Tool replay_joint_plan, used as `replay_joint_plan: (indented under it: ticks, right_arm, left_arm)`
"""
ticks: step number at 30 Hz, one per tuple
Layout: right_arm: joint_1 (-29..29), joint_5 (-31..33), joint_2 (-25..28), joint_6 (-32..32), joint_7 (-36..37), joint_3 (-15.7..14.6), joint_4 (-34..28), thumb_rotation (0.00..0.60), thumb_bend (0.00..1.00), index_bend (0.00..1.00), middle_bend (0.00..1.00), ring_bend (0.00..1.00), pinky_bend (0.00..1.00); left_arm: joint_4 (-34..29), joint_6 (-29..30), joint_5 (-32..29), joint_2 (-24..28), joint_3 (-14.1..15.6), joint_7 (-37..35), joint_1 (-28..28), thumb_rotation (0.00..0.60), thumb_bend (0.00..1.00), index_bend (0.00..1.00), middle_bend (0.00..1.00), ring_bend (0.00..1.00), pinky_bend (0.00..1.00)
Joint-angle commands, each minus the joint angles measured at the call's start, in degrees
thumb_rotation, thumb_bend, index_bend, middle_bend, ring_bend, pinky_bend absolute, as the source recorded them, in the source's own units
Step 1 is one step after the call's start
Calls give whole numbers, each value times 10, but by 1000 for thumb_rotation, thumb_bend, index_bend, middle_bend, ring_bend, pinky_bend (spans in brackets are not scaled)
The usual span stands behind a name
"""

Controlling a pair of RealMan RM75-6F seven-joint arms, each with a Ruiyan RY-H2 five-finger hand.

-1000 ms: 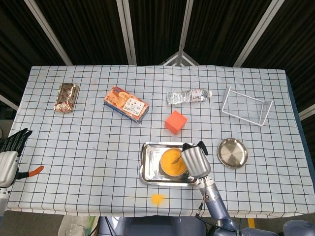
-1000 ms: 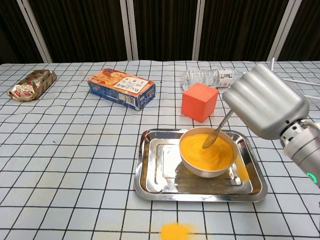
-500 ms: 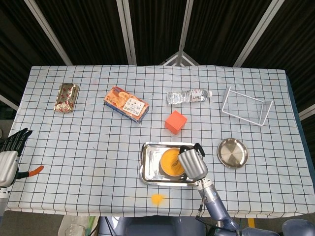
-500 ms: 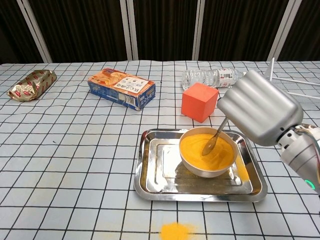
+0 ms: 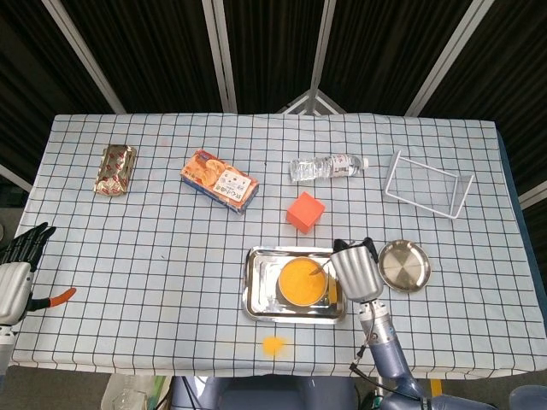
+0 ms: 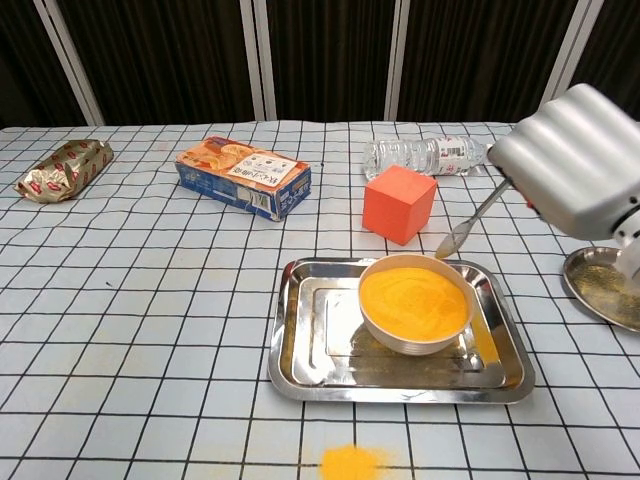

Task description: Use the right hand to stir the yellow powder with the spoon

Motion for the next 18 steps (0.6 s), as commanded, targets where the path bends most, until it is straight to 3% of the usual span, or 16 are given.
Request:
replay_joint_plan:
  ticks: [1,8,18]
  right_arm:
    - [-18,19,32,10,24,5,7,600,736,877,997,1000,828]
    - [-45,64,53,11,90,7,72,600,736,877,997,1000,828]
    - [-62,108,34,-12,158,-1,183,600,736,877,997,1000,828]
  left_arm:
    - [0,1,1,0,0,1,0,600,0,0,0,0,0]
    - [0,2,2,-1,1,5,1,600,0,0,0,0,0]
    - [1,2,-1,-1,0,6,1,600,0,0,0,0,0]
